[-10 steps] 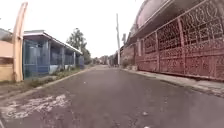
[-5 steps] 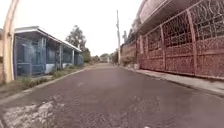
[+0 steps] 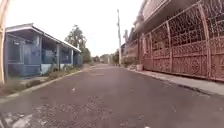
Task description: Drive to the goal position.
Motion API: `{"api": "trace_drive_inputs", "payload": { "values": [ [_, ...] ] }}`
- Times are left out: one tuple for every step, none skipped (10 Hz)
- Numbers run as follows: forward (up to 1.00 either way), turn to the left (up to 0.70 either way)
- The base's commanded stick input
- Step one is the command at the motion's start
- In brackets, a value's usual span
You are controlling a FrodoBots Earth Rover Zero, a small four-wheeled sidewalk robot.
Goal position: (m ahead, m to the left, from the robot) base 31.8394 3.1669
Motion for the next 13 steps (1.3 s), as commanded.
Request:
{"api": "trace_drive_inputs", "payload": {
  "values": [
    [1.0, 0.0],
    [1.0, 0.0],
    [1.0, 0.0],
    [1.0, -0.06],
    [1.0, -0.22],
    [1.0, -0.2],
    [1.0, -0.04],
    [1.0, -0.09],
    [1.0, -0.34],
    [1.0, -0.16],
    [1.0, 0.0],
    [1.0, 0.0],
    [1.0, 0.0]
  ]
}}
